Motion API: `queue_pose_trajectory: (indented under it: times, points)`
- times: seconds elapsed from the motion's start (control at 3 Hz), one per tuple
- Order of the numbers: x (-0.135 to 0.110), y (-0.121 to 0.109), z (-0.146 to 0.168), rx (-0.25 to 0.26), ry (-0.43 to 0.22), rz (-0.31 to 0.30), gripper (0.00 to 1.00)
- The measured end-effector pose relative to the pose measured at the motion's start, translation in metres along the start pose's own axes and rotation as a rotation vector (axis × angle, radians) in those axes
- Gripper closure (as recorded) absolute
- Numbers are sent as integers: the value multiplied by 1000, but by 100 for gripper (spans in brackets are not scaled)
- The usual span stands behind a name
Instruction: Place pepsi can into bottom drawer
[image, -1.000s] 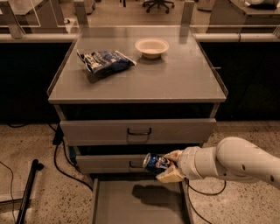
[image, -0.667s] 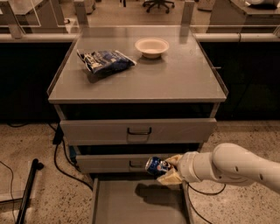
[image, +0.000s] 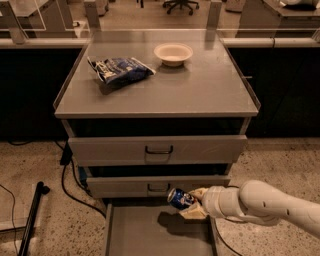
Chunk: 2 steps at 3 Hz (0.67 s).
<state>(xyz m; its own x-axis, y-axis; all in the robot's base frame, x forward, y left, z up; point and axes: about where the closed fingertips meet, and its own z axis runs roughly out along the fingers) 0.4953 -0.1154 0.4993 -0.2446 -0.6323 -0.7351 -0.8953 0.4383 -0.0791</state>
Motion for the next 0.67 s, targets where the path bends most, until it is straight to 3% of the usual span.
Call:
queue_pose_trajectory:
  times: [0.33, 0.67]
  points:
    - [26, 5, 34, -66, -26, -19, 100]
    - [26, 5, 34, -66, -26, -19, 100]
